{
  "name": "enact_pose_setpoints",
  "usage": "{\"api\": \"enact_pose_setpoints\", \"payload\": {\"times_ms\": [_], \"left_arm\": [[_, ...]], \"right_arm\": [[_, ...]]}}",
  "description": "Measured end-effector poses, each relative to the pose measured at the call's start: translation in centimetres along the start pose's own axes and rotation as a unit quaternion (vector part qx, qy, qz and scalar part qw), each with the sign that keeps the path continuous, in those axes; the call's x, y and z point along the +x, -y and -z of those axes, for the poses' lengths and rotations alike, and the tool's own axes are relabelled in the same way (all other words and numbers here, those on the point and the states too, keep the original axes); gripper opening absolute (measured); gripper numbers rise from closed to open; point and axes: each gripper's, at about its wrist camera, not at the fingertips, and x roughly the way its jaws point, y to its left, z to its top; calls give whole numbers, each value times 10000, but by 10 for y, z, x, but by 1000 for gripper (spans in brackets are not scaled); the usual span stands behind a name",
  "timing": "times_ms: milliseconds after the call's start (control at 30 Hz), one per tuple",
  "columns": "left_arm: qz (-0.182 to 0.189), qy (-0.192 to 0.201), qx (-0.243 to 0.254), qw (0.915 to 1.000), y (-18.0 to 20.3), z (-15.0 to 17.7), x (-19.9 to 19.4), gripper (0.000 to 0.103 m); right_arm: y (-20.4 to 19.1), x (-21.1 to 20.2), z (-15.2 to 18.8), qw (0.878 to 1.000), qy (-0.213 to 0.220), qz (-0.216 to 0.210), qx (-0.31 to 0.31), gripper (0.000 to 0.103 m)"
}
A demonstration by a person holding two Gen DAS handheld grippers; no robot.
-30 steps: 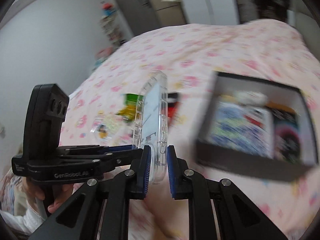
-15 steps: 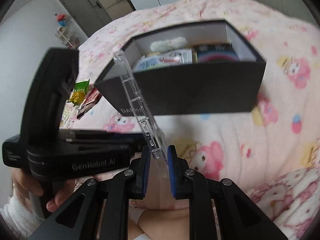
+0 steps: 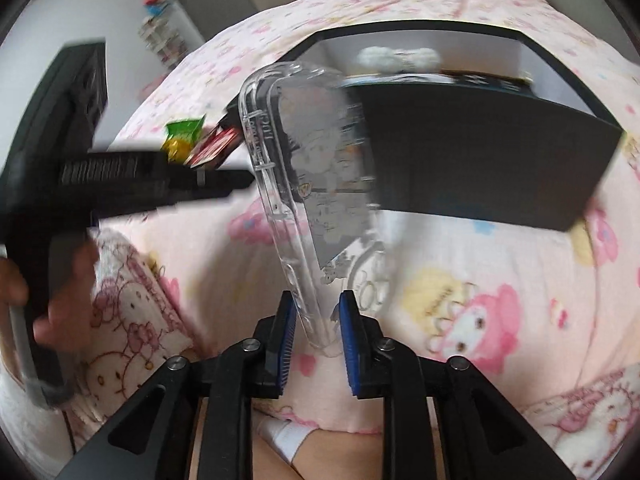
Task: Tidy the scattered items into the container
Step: 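Carry the clear phone case with the right gripper toward the black box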
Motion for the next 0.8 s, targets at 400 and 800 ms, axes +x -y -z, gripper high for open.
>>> {"api": "enact_pose_setpoints", "payload": {"times_ms": [400, 800], "left_arm": [[-297, 996, -794, 9914, -34, -9, -16, 32], [-777, -515, -423, 9947, -23, -13, 61, 43]], "right_arm": [[14, -1, 6, 9982, -74, -286, 517, 22], [30, 36, 13, 9858, -647, -65, 1550, 29]]}}
